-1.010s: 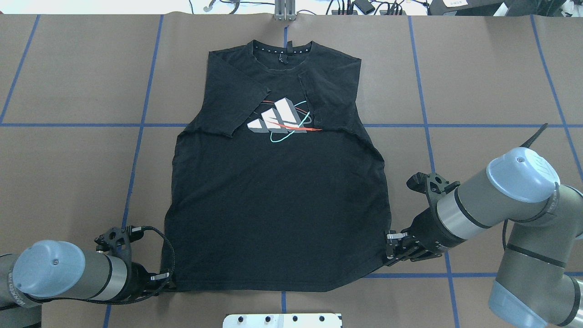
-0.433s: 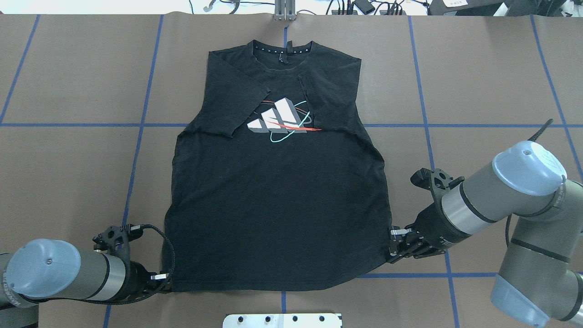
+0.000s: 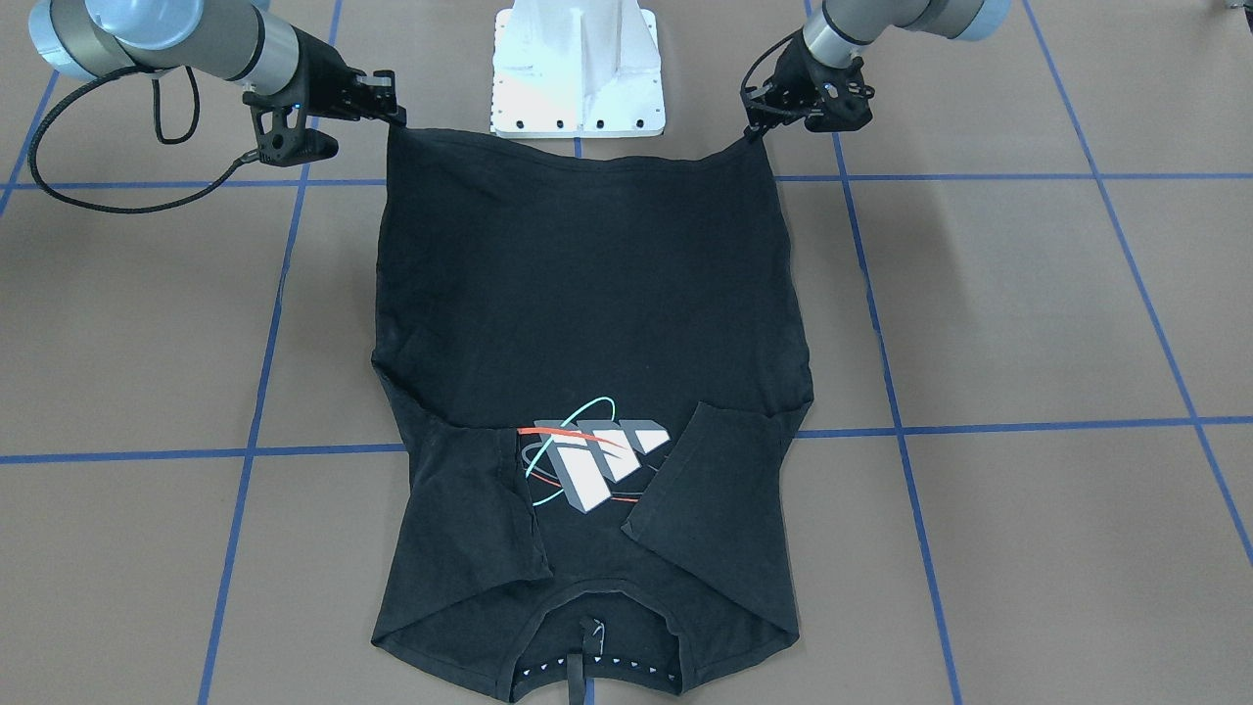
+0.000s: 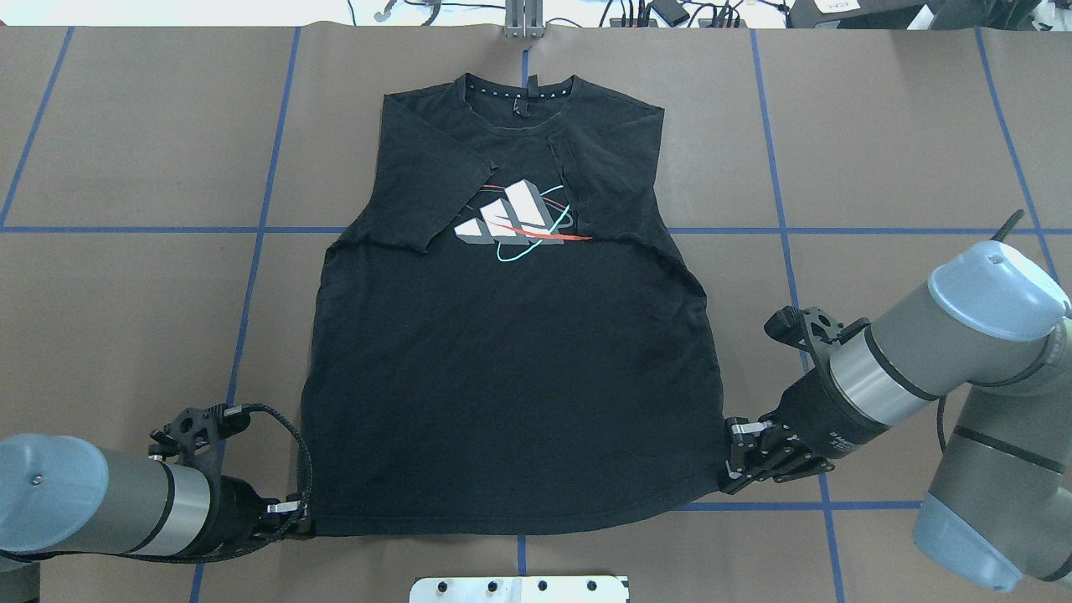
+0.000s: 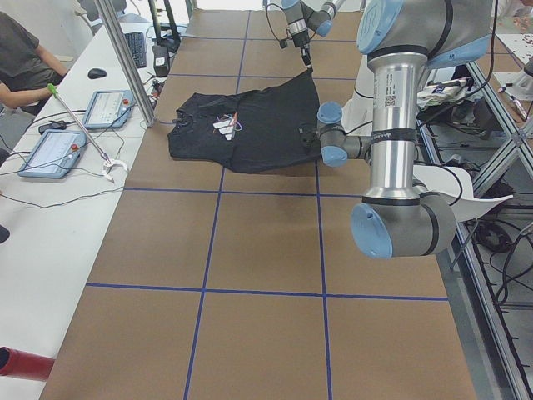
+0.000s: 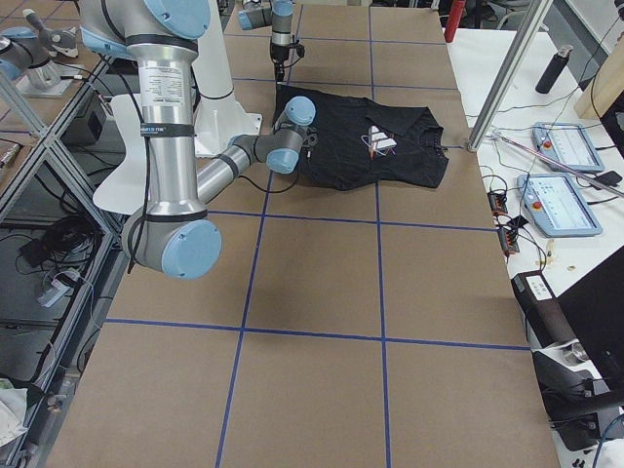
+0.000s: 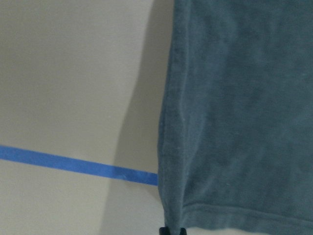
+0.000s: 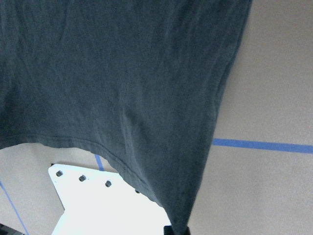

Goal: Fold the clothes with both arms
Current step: 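Lift the hem with both grippers and carry it over toward the collar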

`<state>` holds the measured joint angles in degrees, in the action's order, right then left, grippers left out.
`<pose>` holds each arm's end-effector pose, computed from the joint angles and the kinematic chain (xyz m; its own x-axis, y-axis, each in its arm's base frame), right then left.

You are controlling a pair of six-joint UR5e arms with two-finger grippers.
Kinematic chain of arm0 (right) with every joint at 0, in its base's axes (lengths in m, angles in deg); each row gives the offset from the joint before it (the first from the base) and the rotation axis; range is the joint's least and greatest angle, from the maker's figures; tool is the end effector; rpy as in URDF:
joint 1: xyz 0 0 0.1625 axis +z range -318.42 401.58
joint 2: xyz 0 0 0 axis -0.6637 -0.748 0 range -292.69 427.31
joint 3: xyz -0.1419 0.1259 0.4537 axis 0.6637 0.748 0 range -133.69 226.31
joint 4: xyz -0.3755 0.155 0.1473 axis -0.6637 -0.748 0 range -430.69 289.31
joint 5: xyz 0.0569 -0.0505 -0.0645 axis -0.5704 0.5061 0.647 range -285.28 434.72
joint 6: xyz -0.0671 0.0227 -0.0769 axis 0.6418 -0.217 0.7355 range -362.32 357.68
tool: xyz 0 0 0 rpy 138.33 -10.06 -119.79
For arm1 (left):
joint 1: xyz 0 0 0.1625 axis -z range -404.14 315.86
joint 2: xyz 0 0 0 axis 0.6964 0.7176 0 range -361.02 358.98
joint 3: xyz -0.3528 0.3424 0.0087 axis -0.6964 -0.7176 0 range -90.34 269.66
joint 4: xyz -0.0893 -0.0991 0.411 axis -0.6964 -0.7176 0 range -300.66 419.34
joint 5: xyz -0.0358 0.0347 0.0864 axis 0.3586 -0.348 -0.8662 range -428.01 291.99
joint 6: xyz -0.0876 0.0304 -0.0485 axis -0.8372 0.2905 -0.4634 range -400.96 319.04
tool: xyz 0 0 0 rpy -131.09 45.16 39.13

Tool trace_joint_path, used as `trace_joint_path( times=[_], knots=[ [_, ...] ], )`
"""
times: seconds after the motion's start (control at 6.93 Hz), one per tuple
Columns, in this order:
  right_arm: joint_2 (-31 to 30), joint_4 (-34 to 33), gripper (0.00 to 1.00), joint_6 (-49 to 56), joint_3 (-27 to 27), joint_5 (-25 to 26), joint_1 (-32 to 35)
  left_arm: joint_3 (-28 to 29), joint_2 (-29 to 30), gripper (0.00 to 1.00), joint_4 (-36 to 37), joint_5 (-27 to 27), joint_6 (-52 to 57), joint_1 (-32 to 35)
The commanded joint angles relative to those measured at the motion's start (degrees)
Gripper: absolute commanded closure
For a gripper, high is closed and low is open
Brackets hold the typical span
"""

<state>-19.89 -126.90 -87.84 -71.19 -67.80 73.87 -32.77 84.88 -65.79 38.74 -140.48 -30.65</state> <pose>-0.3786 -0.2988 0.3844 0.3466 0.1628 0.9238 0.3063 0.9112 -0.2755 0.4240 -0.2078 0.4134 0.4330 -0.2668 -0.8610 0.0451 0.9604 -0.2749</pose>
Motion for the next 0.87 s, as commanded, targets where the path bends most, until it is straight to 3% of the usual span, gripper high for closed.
trace_joint_path(
  times=[0.0,0.29,0.43,0.72],
  knots=[
    [-1.91,4.68,1.00,0.17,-0.10,-7.03,0.23,-4.64,-4.05,1.00,0.23,2.67,1.86,0.65],
    [-5.07,8.74,1.00,0.00,-0.45,-14.07,0.50,-6.23,-6.00,1.00,0.23,6.26,6.18,0.57],
    [-9.35,14.50,1.00,-0.09,-0.45,-16.28,0.50,-6.67,-6.00,1.00,0.32,8.19,6.19,0.66],
    [-15.27,24.45,1.00,-3.05,-0.19,-16.82,0.15,-7.81,-5.91,1.00,0.23,13.12,6.10,0.31]
  ],
)
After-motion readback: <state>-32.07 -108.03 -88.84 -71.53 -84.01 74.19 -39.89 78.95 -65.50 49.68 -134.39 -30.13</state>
